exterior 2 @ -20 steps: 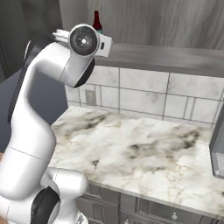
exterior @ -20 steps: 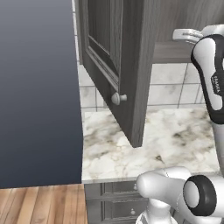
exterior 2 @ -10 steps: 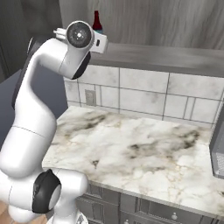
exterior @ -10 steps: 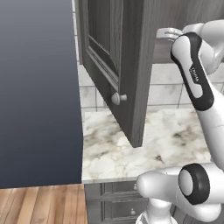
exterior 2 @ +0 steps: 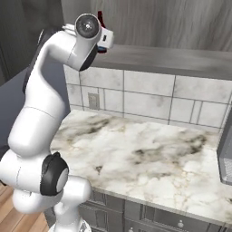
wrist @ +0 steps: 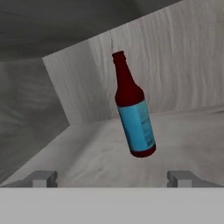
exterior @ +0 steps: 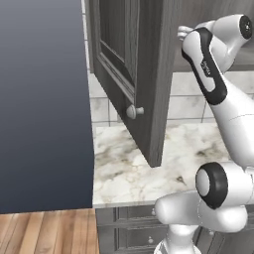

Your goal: Open the cabinet directly in front. Then move the beer and the mug to the dining counter with the candle on it.

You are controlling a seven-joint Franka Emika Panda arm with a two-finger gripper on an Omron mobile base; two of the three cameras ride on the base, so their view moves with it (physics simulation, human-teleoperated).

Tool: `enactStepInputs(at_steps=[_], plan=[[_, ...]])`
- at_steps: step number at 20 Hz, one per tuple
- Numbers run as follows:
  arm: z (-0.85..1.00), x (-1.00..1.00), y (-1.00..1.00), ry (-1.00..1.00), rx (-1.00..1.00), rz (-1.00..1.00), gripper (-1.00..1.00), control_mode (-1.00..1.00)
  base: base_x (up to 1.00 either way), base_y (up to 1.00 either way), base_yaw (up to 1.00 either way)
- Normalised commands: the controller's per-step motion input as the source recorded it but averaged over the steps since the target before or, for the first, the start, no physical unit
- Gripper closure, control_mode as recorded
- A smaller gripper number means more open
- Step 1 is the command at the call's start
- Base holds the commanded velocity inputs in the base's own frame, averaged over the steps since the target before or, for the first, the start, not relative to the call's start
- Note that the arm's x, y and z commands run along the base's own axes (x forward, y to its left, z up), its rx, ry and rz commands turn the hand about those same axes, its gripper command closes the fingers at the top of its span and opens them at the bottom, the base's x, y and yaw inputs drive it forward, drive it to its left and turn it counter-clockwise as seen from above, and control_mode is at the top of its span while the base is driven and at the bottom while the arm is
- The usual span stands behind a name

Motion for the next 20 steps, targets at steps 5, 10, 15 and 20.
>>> enactStepInputs(at_steps=[5,10,15,20], plan=[[-0.06,0.39,-0.12,0.00,0.00,0.00,-1.00,-1.00,0.00,0.00,0.00],[0.00,0.29,0.00,0.00,0.00,0.00,-1.00,-1.00,0.00,0.00,0.00],[0.00,0.26,-0.01,0.00,0.00,0.00,-1.00,-1.00,0.00,0.00,0.00],[-0.08,0.12,-0.07,0.00,-0.01,0.00,-1.00,-1.00,0.00,0.00,0.00]])
